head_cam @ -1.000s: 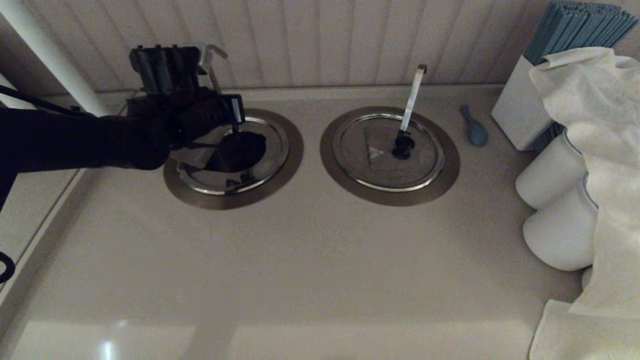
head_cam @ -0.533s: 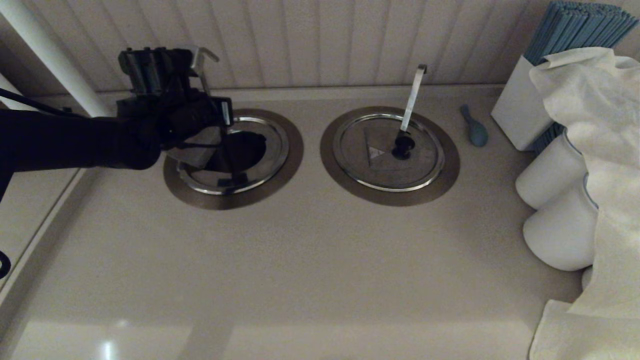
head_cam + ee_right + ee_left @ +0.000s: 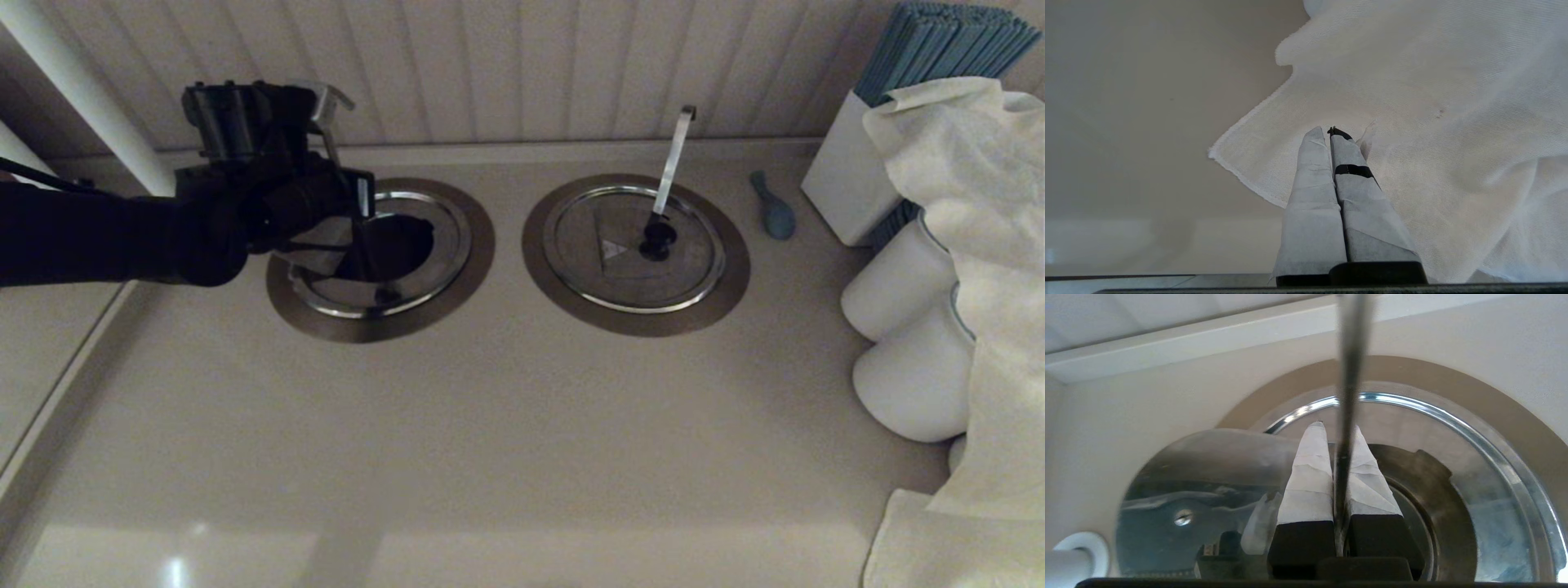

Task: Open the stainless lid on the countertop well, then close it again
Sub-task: Stir with a spoon

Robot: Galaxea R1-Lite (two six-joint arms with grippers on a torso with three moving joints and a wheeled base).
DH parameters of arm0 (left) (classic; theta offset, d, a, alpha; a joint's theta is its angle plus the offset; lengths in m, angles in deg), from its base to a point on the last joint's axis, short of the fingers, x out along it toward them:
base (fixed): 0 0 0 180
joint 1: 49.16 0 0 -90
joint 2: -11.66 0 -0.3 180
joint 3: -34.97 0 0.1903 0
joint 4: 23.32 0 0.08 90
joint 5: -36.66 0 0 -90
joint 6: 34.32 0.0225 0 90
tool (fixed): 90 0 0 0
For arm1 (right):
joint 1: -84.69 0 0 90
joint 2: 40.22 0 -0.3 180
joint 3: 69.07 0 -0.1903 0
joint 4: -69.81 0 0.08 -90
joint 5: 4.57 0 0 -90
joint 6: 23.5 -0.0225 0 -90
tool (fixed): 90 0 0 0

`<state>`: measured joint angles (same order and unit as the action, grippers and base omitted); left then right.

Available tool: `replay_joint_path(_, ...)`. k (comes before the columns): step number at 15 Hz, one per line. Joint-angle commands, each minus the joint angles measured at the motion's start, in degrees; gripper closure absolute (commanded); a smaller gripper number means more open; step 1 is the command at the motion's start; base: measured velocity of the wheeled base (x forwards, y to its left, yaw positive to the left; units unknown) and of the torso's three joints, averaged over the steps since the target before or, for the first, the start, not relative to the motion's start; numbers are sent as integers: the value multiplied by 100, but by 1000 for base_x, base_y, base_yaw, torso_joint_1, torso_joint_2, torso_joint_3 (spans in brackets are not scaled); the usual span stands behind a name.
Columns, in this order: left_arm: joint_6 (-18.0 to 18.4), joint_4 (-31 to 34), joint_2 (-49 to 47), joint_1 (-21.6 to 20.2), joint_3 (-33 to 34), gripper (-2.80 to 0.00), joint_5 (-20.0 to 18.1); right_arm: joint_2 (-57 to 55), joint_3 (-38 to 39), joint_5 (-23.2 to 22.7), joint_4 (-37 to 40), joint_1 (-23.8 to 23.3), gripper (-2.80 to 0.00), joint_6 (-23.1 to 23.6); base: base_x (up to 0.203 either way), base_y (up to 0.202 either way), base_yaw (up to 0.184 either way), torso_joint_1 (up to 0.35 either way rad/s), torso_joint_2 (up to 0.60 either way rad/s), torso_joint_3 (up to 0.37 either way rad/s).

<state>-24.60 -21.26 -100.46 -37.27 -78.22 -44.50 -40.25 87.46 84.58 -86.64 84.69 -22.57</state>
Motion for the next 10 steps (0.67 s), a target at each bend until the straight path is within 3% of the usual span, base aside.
replay_joint_path(1, 3, 6, 65, 39, 39, 0, 2, 2, 1, -3, -1, 0, 0, 4, 0, 0, 0, 0, 0, 0)
replay_joint_path(5, -233, 220, 85, 295, 87, 0, -89, 2, 1, -3, -1, 0, 0, 4, 0, 0, 0, 0, 0, 0)
replay_joint_path(7, -566, 485, 130, 330, 82, 0, -574, 2, 1, -3, -1, 3, 0, 4, 0, 0, 0, 0, 0, 0)
replay_joint_path(10, -1079, 499, -76, 353, -231, 0, -709, 2, 1, -3, -1, 0, 0, 4, 0, 0, 0, 0, 0, 0)
